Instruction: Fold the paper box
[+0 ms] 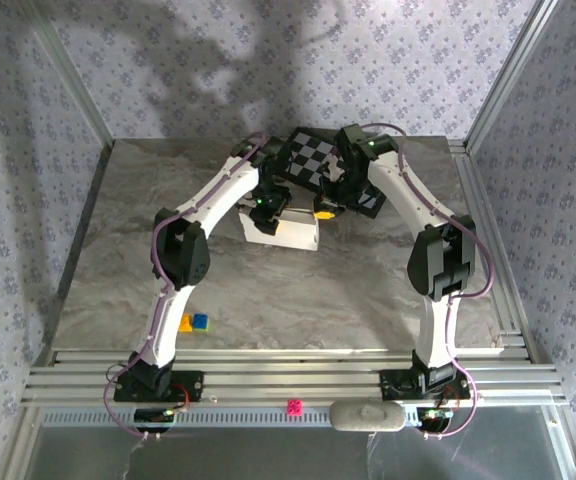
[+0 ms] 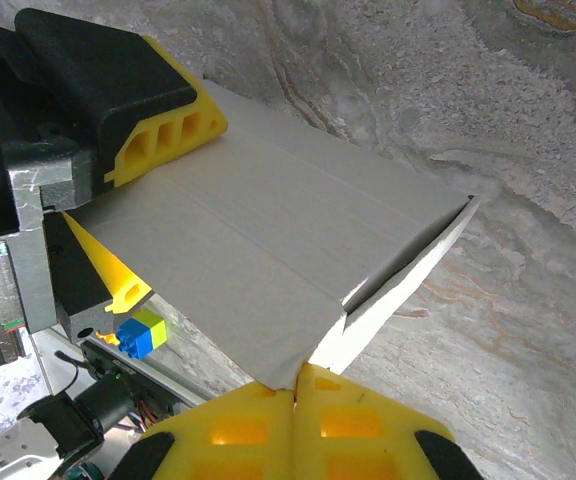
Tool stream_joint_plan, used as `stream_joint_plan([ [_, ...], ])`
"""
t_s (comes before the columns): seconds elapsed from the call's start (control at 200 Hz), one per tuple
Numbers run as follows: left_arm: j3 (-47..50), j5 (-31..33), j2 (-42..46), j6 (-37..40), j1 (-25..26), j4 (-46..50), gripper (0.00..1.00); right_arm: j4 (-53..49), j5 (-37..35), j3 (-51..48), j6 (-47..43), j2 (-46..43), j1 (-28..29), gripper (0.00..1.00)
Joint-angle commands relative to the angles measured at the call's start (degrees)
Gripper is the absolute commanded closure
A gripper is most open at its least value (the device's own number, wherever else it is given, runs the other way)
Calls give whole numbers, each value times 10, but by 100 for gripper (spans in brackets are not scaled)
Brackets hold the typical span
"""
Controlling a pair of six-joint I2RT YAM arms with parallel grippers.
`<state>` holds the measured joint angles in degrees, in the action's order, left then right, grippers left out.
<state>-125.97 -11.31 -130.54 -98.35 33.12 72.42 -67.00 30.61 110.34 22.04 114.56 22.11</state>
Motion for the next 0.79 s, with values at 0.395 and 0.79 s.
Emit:
stream_joint_plan([
  [0.395, -3, -74, -21, 10, 16, 4, 40, -2, 33, 8, -17, 7, 1, 100],
  [0.79, 1, -75, -21, 7, 16, -2, 40, 8, 20, -8, -18, 6, 13, 100],
])
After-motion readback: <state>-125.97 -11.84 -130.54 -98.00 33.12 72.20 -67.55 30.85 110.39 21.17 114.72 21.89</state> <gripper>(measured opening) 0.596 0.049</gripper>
